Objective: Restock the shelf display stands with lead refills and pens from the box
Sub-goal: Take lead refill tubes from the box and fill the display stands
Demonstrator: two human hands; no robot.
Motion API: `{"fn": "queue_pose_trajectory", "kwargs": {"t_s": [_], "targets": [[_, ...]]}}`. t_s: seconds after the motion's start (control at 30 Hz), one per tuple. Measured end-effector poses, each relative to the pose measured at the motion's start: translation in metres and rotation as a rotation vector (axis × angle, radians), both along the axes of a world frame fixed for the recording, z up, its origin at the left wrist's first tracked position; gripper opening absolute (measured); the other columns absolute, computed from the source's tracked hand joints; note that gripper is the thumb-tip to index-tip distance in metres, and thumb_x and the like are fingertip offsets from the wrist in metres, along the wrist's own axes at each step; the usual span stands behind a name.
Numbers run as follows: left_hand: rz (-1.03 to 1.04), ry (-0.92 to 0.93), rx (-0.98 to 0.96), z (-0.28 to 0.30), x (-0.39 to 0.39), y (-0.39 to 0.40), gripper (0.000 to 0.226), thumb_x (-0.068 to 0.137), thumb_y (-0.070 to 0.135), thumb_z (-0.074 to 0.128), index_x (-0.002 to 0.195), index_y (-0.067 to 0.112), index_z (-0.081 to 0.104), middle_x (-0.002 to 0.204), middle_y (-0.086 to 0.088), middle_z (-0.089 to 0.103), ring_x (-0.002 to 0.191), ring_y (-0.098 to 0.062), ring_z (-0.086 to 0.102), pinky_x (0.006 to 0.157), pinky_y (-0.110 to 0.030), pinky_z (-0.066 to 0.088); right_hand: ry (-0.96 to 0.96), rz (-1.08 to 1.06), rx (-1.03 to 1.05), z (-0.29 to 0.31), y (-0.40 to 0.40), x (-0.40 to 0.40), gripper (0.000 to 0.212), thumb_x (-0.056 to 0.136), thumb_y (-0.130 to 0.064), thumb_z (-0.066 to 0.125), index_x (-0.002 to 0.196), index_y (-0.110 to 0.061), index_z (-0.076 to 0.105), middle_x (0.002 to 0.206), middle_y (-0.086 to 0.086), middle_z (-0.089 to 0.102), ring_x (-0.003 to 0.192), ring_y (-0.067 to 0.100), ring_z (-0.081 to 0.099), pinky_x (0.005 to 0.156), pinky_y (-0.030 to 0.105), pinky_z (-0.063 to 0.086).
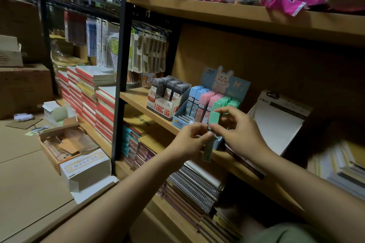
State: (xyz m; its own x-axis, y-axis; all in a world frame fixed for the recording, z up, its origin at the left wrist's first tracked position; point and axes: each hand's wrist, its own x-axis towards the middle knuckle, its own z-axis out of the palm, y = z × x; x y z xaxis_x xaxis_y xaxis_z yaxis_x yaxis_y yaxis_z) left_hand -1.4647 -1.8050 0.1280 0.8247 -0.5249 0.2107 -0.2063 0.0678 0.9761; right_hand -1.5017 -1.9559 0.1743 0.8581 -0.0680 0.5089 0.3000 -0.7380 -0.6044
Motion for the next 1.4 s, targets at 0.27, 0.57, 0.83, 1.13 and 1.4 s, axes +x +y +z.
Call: {"fn": "queue_pose_trajectory", "kwargs": {"t_s": [0.27, 0.57, 0.83, 1.13, 1.4], "targets": [[0.340, -0.757, 0.560, -0.022, 0.018, -0.009, 0.053, 0.092, 0.038, 0.059, 0.140, 0.024, 0.041, 0.152, -0.003, 0.026, 0.139, -0.021, 0.026, 0.113, -0.038, 0.033, -0.231, -0.167, -0.076, 0.040, -0.036, 0.002, 0.033, 0.081, -0.015, 0.077, 0.105, -0.025, 0.057, 0.092, -0.016, 0.062, 0.084, -0.006, 0.063, 0.061, 0.007, 0.050], [0.246, -0.863, 0.895, -0.042, 0.030, -0.003, 0.069, 0.094, 0.045, 0.052, 0.151, 0.032, 0.015, 0.163, -0.002, -0.002, 0.149, -0.022, -0.009, 0.121, -0.047, 0.005, -0.248, -0.174, -0.222, 0.012, -0.030, 0.024, 0.025, 0.084, -0.014, 0.074, 0.100, -0.016, 0.055, 0.102, 0.000, 0.066, 0.090, 0.013, 0.066, 0.070, 0.026, 0.059], [0.237, -0.876, 0.871, -0.039, 0.030, -0.002, 0.066, 0.095, 0.043, 0.052, 0.151, 0.029, 0.020, 0.163, -0.004, 0.003, 0.149, -0.023, -0.005, 0.120, -0.044, 0.006, -0.232, -0.168, -0.274, 0.013, -0.028, 0.026, 0.025, 0.084, -0.015, 0.074, 0.100, -0.019, 0.056, 0.103, -0.002, 0.065, 0.091, 0.009, 0.061, 0.067, 0.017, 0.052], [0.228, -0.875, 0.875, -0.038, 0.029, 0.001, 0.066, 0.095, 0.042, 0.052, 0.151, 0.030, 0.020, 0.163, -0.003, -0.001, 0.149, -0.023, -0.003, 0.119, -0.044, 0.010, -0.187, -0.236, -0.313, -0.002, -0.023, 0.026, 0.024, 0.083, -0.016, 0.075, 0.095, -0.021, 0.054, 0.103, 0.000, 0.065, 0.090, 0.013, 0.062, 0.066, 0.022, 0.053], [0.314, -0.856, 0.602, -0.009, 0.013, -0.009, 0.077, 0.094, 0.040, 0.056, 0.154, 0.022, 0.012, 0.163, 0.003, -0.006, 0.149, -0.016, 0.003, 0.121, -0.039, 0.017, -0.121, -0.212, -0.349, 0.011, -0.034, 0.010, 0.047, 0.087, -0.025, 0.070, 0.131, -0.017, 0.055, 0.121, 0.001, 0.049, 0.102, 0.018, 0.056, 0.083, 0.030, 0.051]]}}
